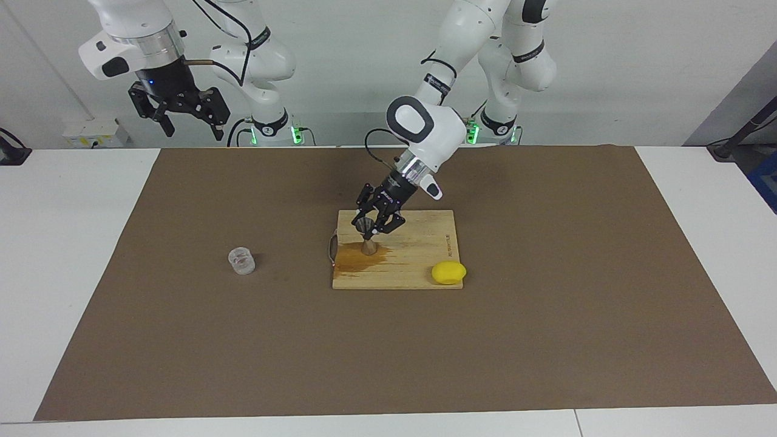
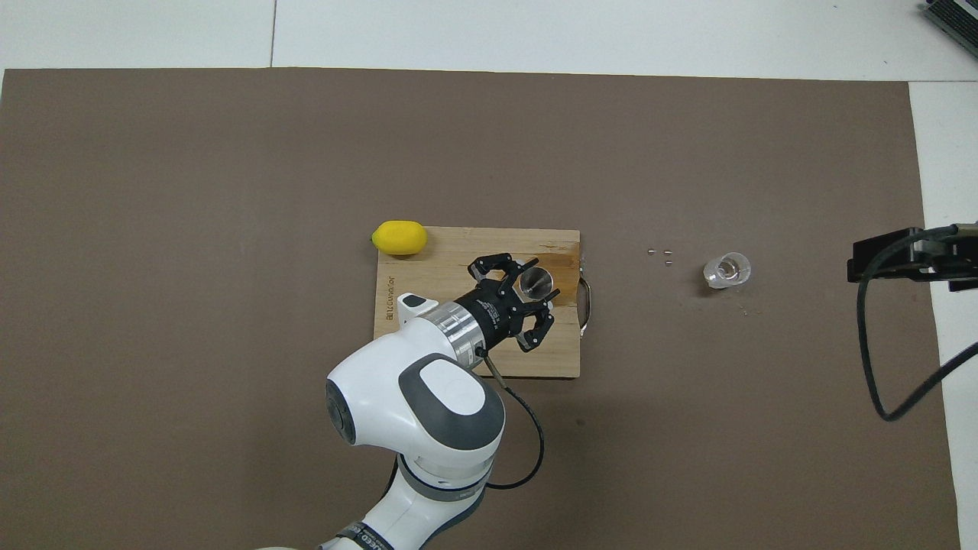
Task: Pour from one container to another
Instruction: 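Lower the steel cup onto the board and open the left gripper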
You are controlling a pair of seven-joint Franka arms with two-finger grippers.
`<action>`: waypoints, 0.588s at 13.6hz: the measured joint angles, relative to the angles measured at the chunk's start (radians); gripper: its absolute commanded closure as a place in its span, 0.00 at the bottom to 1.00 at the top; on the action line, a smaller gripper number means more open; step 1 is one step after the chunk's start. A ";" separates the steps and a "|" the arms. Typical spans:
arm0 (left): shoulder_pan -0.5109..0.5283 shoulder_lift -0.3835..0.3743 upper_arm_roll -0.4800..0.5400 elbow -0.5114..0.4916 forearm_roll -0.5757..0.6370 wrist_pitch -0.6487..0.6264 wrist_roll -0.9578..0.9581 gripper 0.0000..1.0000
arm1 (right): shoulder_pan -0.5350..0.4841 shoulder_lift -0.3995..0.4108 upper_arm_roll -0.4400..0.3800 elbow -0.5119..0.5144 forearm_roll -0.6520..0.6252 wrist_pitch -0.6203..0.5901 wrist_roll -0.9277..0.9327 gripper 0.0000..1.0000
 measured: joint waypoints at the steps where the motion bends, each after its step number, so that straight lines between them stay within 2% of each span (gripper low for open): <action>1: 0.000 0.001 0.000 0.000 0.000 0.001 0.000 0.96 | 0.000 0.000 0.000 0.000 0.000 0.000 0.000 0.00; 4: 0.000 0.003 0.000 0.000 0.000 0.001 0.000 0.96 | 0.000 0.000 -0.009 0.000 0.000 -0.001 0.000 0.00; 6: 0.000 0.003 0.001 0.000 0.000 0.002 0.000 0.91 | -0.001 -0.001 -0.025 0.000 0.000 -0.001 -0.001 0.00; 7: 0.000 0.003 0.001 0.000 0.000 0.002 0.000 0.80 | -0.001 0.000 -0.028 -0.001 0.000 -0.001 -0.001 0.01; 8: 0.000 0.003 0.001 0.000 0.000 0.002 0.000 0.74 | 0.000 0.002 -0.028 -0.001 0.000 -0.001 -0.001 0.01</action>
